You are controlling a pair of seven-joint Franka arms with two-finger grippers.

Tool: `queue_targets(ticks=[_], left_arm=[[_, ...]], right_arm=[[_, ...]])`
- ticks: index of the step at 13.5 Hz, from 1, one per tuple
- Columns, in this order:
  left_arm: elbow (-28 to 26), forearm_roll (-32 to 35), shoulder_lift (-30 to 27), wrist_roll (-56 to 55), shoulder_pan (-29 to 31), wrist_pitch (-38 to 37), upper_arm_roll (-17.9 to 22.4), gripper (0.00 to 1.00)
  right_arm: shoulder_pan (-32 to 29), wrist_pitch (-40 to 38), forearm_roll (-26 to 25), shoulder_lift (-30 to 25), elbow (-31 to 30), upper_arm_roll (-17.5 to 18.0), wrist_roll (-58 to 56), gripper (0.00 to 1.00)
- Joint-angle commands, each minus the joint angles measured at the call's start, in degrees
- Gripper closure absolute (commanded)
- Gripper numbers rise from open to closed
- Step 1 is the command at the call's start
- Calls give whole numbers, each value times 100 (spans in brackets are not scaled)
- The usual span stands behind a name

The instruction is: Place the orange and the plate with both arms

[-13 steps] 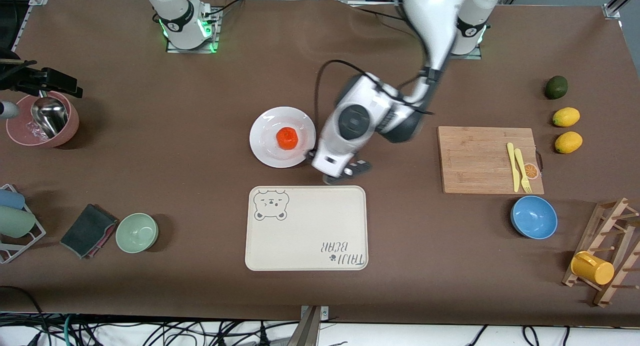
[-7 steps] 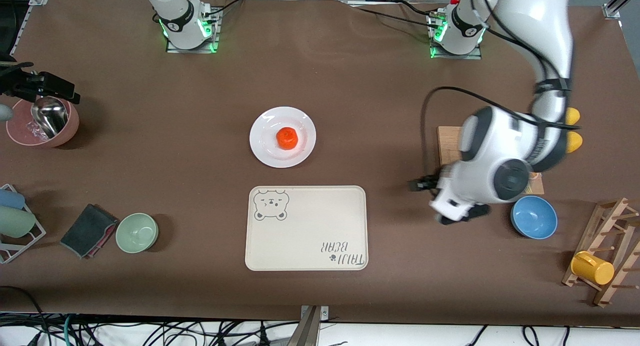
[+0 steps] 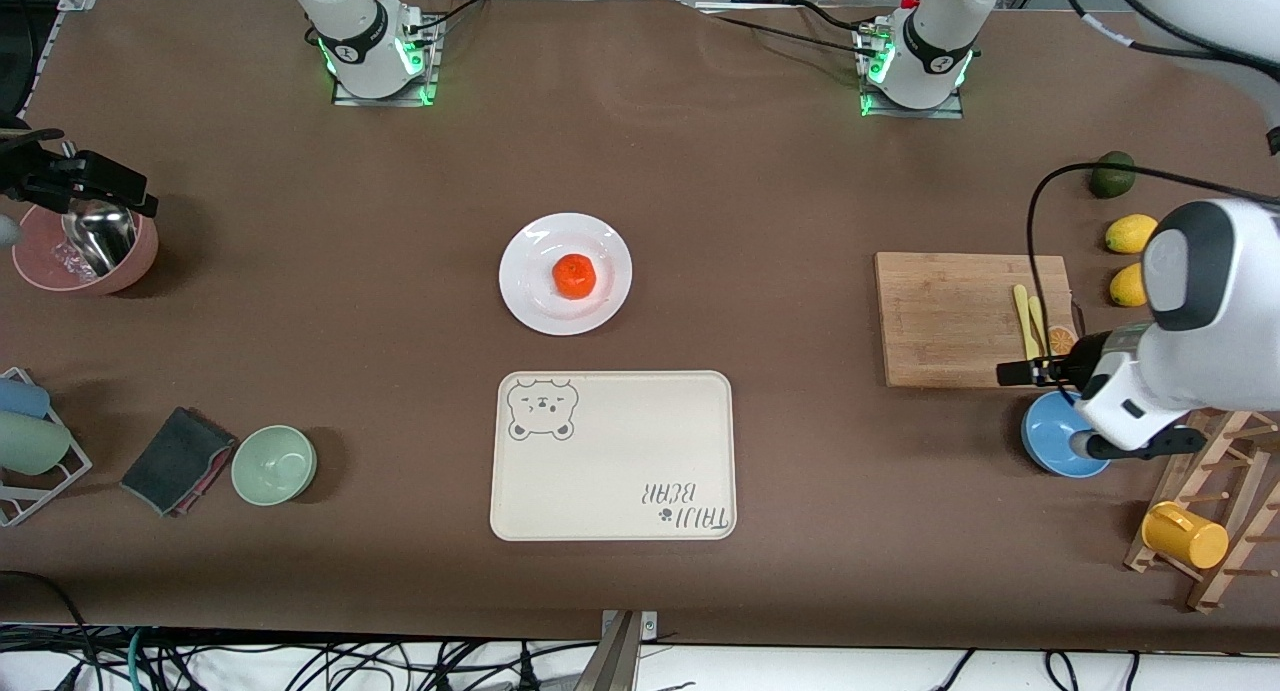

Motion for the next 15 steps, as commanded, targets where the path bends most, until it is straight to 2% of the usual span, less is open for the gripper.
queue_targets(ticks=[1,3,5,8,9,12,13,15], left_arm=[[-132,196,-317,52,18,-137,-23,0],[-228,118,-528,95,350,-226,-23,0],[-386,161,-940,43,441,-130,-41,0],[-1324,91,-2072,87,485,905,-41,0],[-1545,108,-2302,95,485,995,-49,0],[-2143,117,-2821,113,502,794,-41,0],[-2136,91,-2858,96,502,768,-49,0],[-2092,458,-3016,165,441,409,-76,0]], right_arm=[[-26,-176,44,-26,6,-33,-12,0],[-17,-247,35,-52,24,-34,-3,0],[-17,-264,70,-86,33,-34,-12,0],[-17,-370,96,-34,41,-34,-398,0],[-17,-344,114,-25,33,-16,-399,0],[18,-361,429,36,-107,159,-399,0],[18,-283,613,88,-195,203,-407,0],[27,76,930,159,-493,221,-416,0]])
